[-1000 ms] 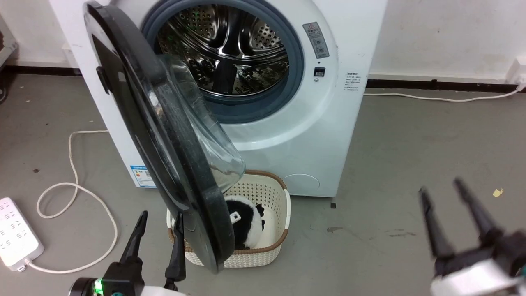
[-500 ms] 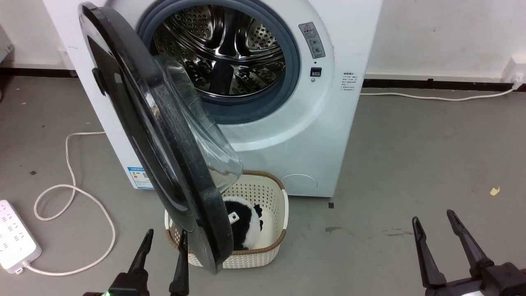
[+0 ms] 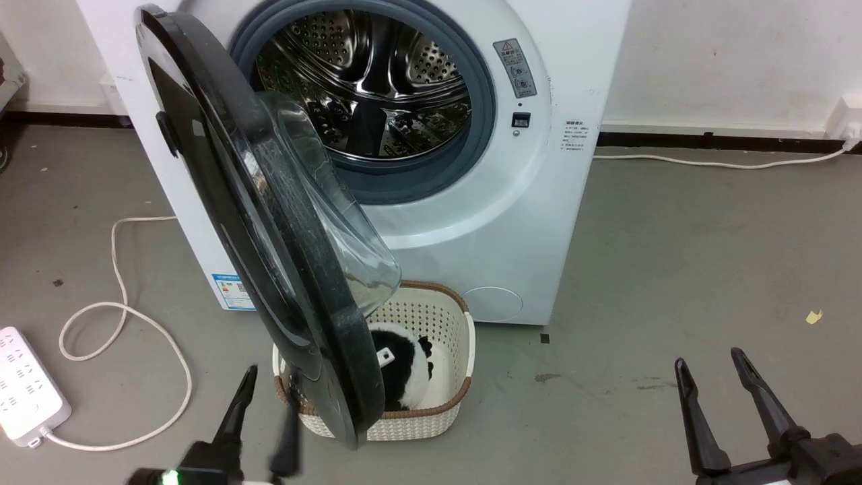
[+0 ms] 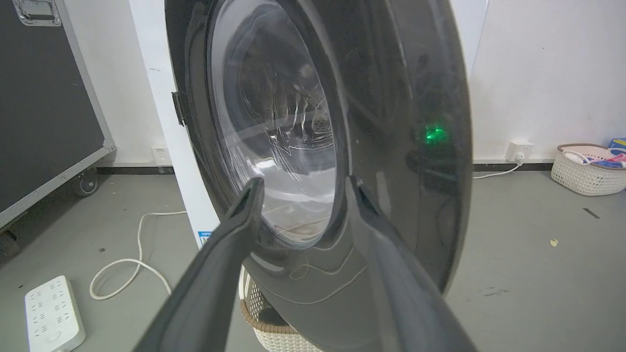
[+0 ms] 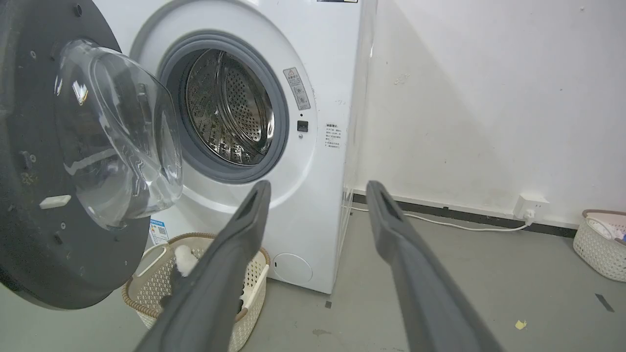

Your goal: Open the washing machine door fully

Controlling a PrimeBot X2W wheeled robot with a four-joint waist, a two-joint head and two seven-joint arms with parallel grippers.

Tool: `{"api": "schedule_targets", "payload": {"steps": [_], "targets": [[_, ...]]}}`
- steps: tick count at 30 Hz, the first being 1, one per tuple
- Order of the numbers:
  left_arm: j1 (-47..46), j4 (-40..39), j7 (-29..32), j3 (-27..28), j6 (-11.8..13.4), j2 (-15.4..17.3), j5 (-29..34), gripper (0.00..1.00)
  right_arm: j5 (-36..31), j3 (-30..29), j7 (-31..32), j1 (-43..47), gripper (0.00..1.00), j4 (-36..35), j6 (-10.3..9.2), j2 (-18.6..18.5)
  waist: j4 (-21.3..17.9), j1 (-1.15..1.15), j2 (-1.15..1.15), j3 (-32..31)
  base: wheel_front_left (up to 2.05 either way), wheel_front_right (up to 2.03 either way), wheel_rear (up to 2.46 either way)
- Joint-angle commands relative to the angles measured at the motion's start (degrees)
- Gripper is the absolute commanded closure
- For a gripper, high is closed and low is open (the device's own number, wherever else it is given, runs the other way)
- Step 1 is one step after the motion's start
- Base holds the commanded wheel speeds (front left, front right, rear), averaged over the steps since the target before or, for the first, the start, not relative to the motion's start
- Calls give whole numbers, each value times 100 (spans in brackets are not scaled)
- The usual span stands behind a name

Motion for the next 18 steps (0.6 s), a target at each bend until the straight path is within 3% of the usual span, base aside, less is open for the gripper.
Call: {"api": "schedule_targets", "payload": {"steps": [1, 13, 18], "targets": [[-115, -222, -25, 88, 33, 1, -2, 100, 59, 7, -26, 41, 0, 8, -4, 37, -12, 0, 0, 4, 0, 0, 0], [-803, -2248, -25, 652, 339, -7, -496, 100, 52, 66, -26, 17, 0, -15, -4, 37, -26, 0, 0, -7, 0, 0, 0], [-1212, -2943, -25, 620, 367, -7, -584, 100, 74, 114, -26, 8, 0, 4, -4, 38, -43, 0, 0, -26, 0, 0, 0]]}}
